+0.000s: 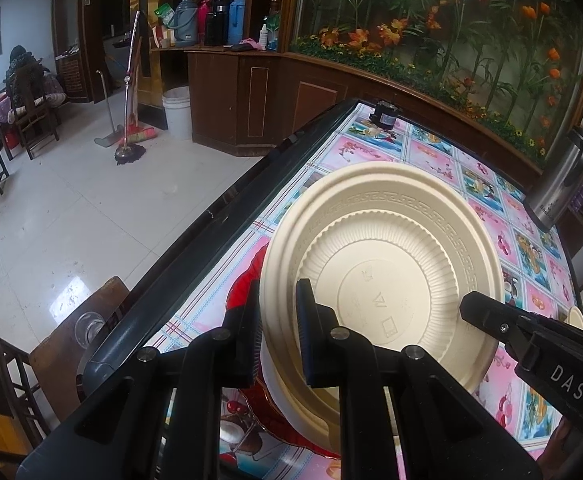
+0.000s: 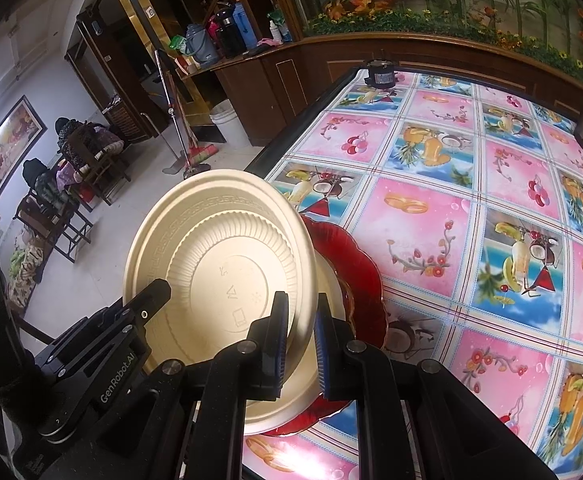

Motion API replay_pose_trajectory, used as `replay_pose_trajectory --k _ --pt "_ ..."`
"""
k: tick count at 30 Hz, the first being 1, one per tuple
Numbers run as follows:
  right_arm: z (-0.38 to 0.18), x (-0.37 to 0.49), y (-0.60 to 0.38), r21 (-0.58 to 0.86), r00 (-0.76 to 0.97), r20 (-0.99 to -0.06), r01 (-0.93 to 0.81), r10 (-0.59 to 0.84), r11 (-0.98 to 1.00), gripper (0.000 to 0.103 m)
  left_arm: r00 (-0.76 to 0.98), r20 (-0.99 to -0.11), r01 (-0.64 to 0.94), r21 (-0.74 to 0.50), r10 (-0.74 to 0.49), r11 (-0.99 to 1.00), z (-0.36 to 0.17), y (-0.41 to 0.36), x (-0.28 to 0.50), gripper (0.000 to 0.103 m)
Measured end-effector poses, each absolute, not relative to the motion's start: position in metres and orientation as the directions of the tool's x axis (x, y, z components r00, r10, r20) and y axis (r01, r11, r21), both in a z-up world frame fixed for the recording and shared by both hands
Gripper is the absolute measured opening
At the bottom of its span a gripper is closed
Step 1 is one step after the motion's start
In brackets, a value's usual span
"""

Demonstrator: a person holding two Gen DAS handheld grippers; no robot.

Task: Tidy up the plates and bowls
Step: 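Lower the large beige bowl onto the stack and open the left tool, then move the left tool to the small beige bowl and grasp its rim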

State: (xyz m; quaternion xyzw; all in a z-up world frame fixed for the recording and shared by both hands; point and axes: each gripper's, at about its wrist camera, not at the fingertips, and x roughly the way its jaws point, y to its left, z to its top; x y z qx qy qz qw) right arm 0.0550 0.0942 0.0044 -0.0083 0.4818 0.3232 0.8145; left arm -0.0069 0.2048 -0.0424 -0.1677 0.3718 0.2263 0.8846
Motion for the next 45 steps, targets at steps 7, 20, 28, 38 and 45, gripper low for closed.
replay_pose_trajectory --k 7,20,28,38,45 --pt "0.005 0.057 0.095 0.300 0.326 -0.794 -0.525 0.514 0.796 0.016 0.619 -0.739 -0.527 -0.140 0.266 0.838 -0.041 0.206 -0.006 0.013" --pt "0.009 0.062 0.088 0.309 0.346 -0.779 -0.514 0.523 0.800 0.017 0.651 -0.705 -0.548 -0.181 0.280 0.817 -0.028 0.210 -0.015 0.045" --pt "0.022 0.059 0.066 0.370 0.364 -0.730 -0.501 0.578 0.783 0.044 0.740 -0.632 -0.483 -0.262 0.230 0.835 -0.005 0.194 -0.026 0.073" --pt "0.017 0.064 -0.020 0.525 0.424 -0.649 -0.352 0.632 0.775 0.088 0.781 -0.610 -0.340 -0.236 0.134 0.911 0.006 0.139 -0.020 0.077" --pt "-0.005 0.065 -0.084 0.524 0.478 -0.668 -0.242 0.570 0.817 0.088 0.770 -0.637 -0.232 -0.224 0.038 0.946 0.000 0.094 -0.004 0.077"
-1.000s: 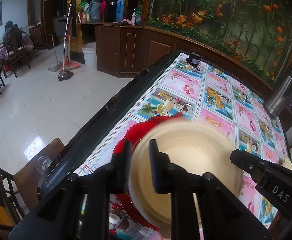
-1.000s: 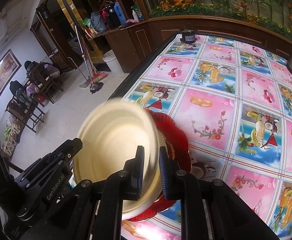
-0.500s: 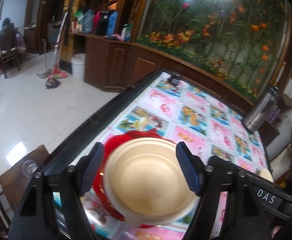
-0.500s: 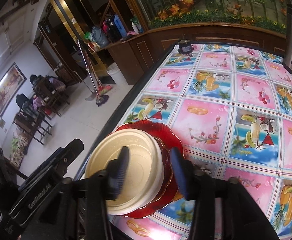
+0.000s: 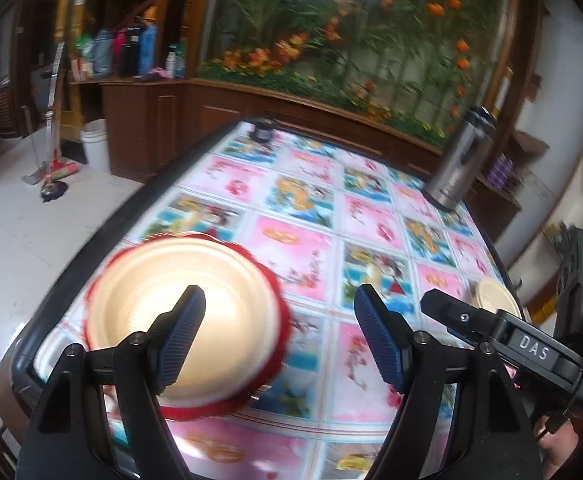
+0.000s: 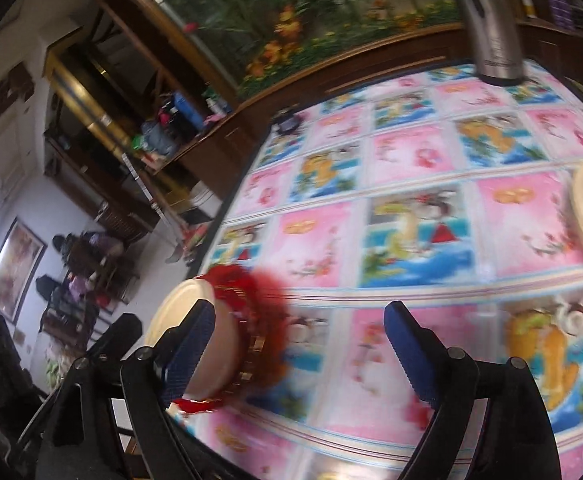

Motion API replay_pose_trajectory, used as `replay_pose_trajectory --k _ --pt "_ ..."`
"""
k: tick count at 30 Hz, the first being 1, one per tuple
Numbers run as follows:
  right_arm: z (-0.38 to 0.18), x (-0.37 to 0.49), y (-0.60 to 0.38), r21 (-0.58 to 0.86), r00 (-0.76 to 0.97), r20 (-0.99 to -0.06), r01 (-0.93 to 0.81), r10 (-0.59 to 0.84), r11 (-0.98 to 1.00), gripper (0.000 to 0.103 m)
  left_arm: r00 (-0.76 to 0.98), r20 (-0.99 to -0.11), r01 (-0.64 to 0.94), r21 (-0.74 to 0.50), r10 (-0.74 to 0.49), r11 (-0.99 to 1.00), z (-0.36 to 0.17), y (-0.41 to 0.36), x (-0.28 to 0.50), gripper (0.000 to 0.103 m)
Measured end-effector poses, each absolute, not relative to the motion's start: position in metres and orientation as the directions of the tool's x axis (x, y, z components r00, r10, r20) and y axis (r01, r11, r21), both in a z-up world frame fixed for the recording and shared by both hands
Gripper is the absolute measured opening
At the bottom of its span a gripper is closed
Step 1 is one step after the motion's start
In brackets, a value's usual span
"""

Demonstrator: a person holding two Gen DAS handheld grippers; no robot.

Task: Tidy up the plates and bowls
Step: 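Move the left tool to the small beige bowl and grasp its rim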

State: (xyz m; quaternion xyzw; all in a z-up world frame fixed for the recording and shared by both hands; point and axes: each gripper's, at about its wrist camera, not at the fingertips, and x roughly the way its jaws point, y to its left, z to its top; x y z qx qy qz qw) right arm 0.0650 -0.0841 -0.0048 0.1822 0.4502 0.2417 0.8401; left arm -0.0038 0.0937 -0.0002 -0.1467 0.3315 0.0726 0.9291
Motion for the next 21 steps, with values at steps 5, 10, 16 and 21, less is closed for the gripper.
replay_pose_trajectory --k 5,10,16,21 --pt "-0.017 0.061 -0.116 0.512 0.495 -0.681 -0.206 0.540 0.834 0.088 0.745 -0.667 -0.144 -0.183 -0.015 0.973 -0.009 0.054 0.009 0.077" --pt "-0.024 0.059 -0.137 0.479 0.517 -0.698 -0.179 0.496 0.859 0.088 0.683 -0.728 -0.073 -0.153 -0.062 0.986 -0.029 0.023 0.017 0.077" --pt "-0.030 0.058 -0.151 0.463 0.525 -0.709 -0.155 0.470 0.872 0.088 0.629 -0.773 -0.041 -0.141 -0.084 0.989 -0.047 0.005 0.025 0.077" --pt "-0.037 0.058 -0.158 0.456 0.519 -0.721 -0.143 0.459 0.879 0.088 0.616 -0.783 -0.045 -0.150 -0.091 0.988 -0.054 0.002 0.028 0.077"
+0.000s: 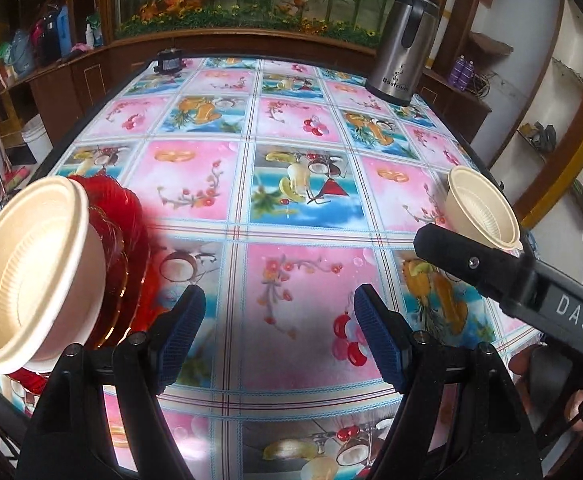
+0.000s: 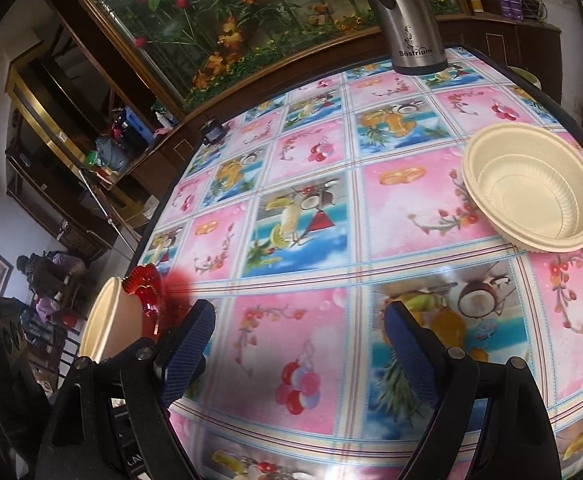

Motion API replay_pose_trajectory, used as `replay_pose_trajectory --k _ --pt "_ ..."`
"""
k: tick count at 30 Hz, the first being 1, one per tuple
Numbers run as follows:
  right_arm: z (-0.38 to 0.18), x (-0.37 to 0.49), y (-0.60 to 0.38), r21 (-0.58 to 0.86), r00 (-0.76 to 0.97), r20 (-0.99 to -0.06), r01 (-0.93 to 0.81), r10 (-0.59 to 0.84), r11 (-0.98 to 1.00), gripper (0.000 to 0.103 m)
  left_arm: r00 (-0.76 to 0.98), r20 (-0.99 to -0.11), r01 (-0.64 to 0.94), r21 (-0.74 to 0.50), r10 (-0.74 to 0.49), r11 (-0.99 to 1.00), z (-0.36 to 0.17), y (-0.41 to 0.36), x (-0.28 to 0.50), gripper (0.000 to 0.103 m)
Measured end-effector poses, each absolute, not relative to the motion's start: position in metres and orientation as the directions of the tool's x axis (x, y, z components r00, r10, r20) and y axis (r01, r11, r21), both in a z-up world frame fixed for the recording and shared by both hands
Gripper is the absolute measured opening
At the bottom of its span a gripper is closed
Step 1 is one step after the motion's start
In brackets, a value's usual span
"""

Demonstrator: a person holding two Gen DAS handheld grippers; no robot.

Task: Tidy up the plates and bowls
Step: 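Move the left tool to the small beige bowl and grasp its rim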

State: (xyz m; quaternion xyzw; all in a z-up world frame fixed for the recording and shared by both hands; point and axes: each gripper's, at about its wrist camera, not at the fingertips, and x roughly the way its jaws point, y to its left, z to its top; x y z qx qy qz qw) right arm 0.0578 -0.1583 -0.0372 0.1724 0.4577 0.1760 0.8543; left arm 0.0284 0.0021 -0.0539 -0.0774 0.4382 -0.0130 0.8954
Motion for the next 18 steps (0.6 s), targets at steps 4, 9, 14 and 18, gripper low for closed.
replay_pose_trajectory --k 4,9,14,18 --pt "-0.040 0.056 -0.161 0.461 0.520 -0.719 -0.140 0.461 0.876 0.088 0.617 -0.781 -0.051 -0.165 -0.098 0.985 -0.055 0.003 0.030 0.077" --pt "-0.042 0.045 -0.176 0.477 0.516 -0.722 -0.112 0.462 0.872 0.088 0.609 -0.783 -0.042 -0.192 -0.127 0.981 -0.057 0.003 0.038 0.077" --pt "-0.040 0.036 -0.204 0.479 0.535 -0.722 -0.071 0.439 0.875 0.089 0.586 -0.798 -0.043 -0.203 -0.140 0.978 -0.061 -0.005 0.057 0.077" --pt "-0.040 0.033 -0.232 0.494 0.547 -0.721 -0.025 0.425 0.869 0.089 0.573 -0.803 -0.025 -0.215 -0.162 0.976 -0.060 -0.021 0.072 0.077"
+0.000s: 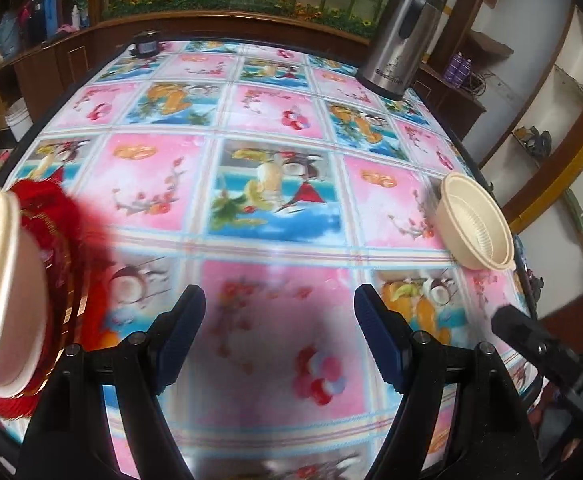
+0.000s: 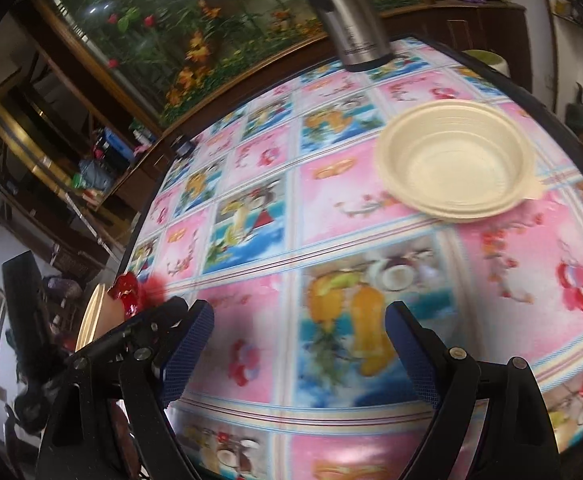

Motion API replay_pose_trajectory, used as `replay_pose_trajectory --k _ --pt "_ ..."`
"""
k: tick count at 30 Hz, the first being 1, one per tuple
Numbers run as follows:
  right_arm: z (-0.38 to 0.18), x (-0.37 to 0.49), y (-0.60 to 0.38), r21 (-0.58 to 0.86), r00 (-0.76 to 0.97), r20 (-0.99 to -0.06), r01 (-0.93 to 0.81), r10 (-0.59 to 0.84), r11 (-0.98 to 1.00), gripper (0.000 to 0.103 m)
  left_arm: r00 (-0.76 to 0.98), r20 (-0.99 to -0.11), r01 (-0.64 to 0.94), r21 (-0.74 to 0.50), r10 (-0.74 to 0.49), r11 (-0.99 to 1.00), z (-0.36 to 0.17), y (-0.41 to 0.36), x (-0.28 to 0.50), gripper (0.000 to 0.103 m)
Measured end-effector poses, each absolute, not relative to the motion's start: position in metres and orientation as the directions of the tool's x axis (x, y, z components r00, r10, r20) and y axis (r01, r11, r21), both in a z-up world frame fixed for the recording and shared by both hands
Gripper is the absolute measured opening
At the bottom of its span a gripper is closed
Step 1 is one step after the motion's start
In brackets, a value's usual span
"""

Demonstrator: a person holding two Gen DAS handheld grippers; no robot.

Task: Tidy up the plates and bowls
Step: 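Move the left tool to the small beige bowl and grasp its rim, then lift the small beige bowl with the left tool toward the stack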

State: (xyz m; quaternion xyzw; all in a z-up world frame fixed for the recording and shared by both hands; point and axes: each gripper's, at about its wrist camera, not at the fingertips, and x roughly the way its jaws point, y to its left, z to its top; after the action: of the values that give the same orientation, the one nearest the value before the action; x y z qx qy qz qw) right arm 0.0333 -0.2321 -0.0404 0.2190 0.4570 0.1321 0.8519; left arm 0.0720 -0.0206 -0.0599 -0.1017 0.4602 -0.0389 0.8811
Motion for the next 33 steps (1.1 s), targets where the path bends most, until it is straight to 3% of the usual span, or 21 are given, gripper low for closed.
replay_pose_trajectory --k 16,33 --pt "-0.042 0.052 -0.338 0.532 0.587 -0.731 0.169 0.349 0.830 0.089 0.522 -0.815 0.127 -0.215 -0.250 0.968 -0.063 -0.127 0.126 0.076" --pt "-0.076 0.115 -0.379 0.565 0.545 -0.758 0.273 0.358 0.779 0.087 0.496 -0.834 0.124 -0.207 -0.241 0.971 -0.077 -0.179 0.177 0.076"
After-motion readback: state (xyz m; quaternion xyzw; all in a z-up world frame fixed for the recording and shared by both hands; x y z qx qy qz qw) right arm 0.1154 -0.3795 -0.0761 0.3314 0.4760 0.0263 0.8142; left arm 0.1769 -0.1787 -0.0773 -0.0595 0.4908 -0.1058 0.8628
